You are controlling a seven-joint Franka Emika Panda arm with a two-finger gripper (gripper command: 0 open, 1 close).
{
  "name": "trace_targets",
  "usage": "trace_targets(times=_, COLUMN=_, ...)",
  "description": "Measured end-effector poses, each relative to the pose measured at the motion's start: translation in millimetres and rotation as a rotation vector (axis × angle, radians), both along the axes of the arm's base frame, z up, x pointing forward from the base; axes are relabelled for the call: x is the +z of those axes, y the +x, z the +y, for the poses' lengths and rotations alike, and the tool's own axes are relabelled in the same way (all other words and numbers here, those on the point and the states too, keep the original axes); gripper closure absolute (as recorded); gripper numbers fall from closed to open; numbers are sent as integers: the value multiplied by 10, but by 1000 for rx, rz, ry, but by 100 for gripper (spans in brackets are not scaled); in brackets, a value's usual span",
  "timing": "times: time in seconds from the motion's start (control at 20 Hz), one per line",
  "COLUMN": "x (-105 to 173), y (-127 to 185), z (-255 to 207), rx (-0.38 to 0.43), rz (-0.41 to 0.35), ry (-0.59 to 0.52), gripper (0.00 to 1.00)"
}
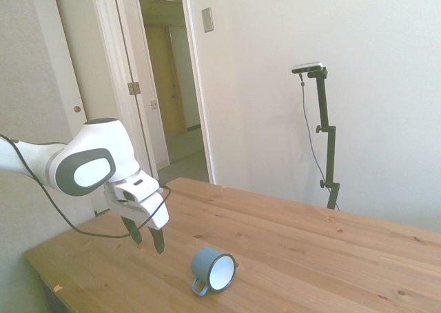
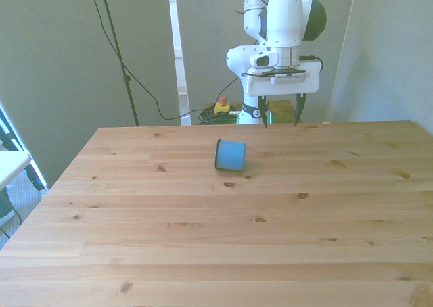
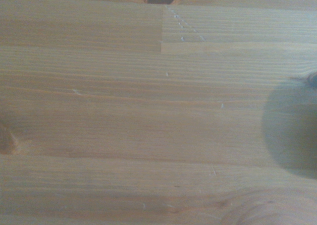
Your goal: Flip the mug upright
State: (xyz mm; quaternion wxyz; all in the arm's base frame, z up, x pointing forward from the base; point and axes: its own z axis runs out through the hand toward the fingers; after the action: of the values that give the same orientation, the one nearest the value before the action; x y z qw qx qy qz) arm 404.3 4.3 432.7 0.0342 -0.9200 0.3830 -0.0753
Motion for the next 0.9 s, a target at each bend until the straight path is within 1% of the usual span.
trace_targets(times=0.1, x=-27, y=-9, z=-10, rx=-9, rz=18, ry=5, gripper=0)
trace_targets(times=0.2, x=-22, y=11, z=-43, rx=-17, rz=19, ry=11, gripper=0)
trace_targets(times=0.35, x=115, y=60, z=-269, rx=-48, rz=0, ry=33, gripper=0)
trace_targets(times=0.5, x=335, y=62, z=-781, rx=-88, rz=-32, ry=58, gripper=0)
trace_targets(times=0.7, x=553, y=-45, z=-1678, rx=-119, rz=-85, ry=77, gripper=0)
trace_targets(times=0.85, x=517, y=-3, z=-2196, rx=-125, rz=-101, ry=154, gripper=0)
trace_targets(times=0.9, x=367, y=256, z=-2378, rx=-122, rz=-57, ry=172, gripper=0)
